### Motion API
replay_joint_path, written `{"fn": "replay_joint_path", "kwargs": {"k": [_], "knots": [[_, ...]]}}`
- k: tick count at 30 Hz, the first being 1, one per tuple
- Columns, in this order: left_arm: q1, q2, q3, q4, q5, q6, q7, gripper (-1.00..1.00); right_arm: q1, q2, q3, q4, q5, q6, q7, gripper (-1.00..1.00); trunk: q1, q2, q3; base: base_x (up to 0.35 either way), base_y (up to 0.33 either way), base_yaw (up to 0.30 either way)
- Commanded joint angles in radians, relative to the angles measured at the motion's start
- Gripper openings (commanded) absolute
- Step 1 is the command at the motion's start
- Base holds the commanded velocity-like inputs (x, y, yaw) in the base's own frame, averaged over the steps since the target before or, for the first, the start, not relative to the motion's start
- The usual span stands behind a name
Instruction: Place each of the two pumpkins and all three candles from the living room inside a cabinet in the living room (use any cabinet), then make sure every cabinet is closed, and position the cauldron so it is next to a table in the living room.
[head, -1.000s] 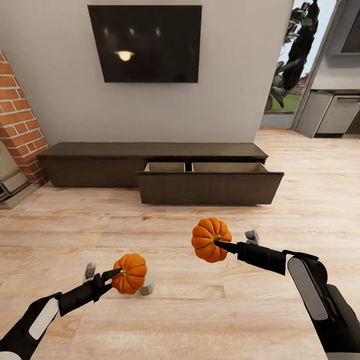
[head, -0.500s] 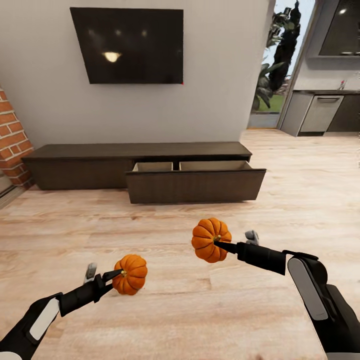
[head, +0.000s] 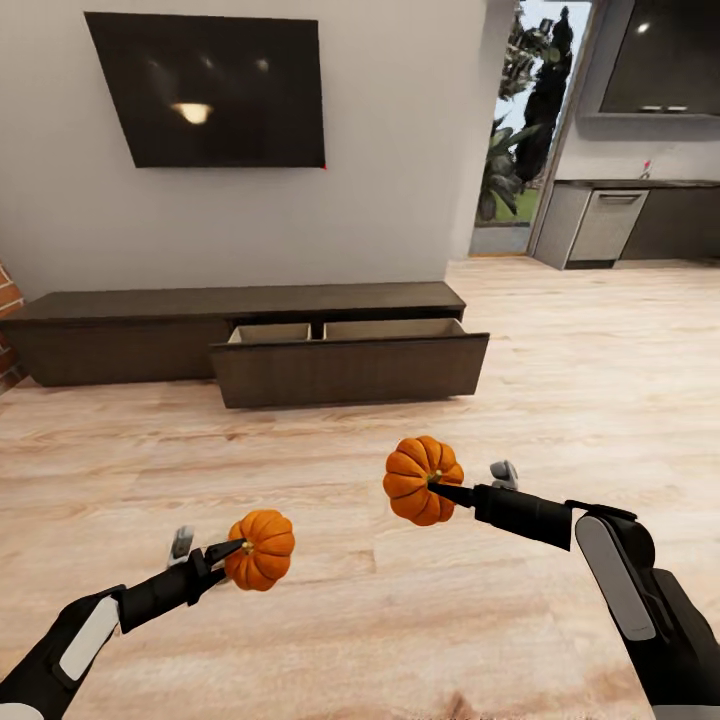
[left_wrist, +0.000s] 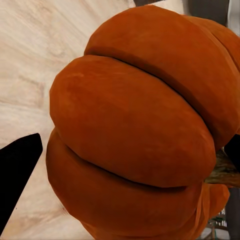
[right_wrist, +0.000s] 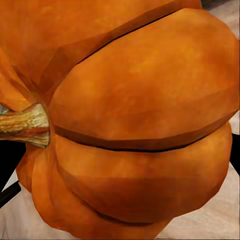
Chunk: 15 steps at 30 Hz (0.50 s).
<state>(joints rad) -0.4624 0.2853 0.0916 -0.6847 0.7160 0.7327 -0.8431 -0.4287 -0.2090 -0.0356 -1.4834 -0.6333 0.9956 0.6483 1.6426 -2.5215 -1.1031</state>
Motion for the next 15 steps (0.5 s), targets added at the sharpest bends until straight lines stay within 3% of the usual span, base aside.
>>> {"fn": "replay_joint_path", "kwargs": {"k": [1,5,15], "knots": [[-0.001,0.000,0.002,-0.001,0.009,0.010,-0.002,-1.00,-0.001,0.000,-0.001,0.000,-0.009,0.008,0.005,-1.00,0.000,0.000,-0.001,0.034,-0.323,-0.240],[0.000,0.000,0.002,0.003,0.009,0.010,-0.001,-1.00,-0.001,0.000,-0.001,0.000,-0.009,0.008,0.005,-1.00,0.000,0.000,-0.001,0.126,-0.304,-0.130],[0.000,0.001,0.003,0.008,0.010,0.009,-0.001,-1.00,-0.001,0.000,-0.001,-0.001,-0.009,0.008,0.005,-1.00,0.000,0.000,-0.001,0.239,-0.244,-0.008]]}}
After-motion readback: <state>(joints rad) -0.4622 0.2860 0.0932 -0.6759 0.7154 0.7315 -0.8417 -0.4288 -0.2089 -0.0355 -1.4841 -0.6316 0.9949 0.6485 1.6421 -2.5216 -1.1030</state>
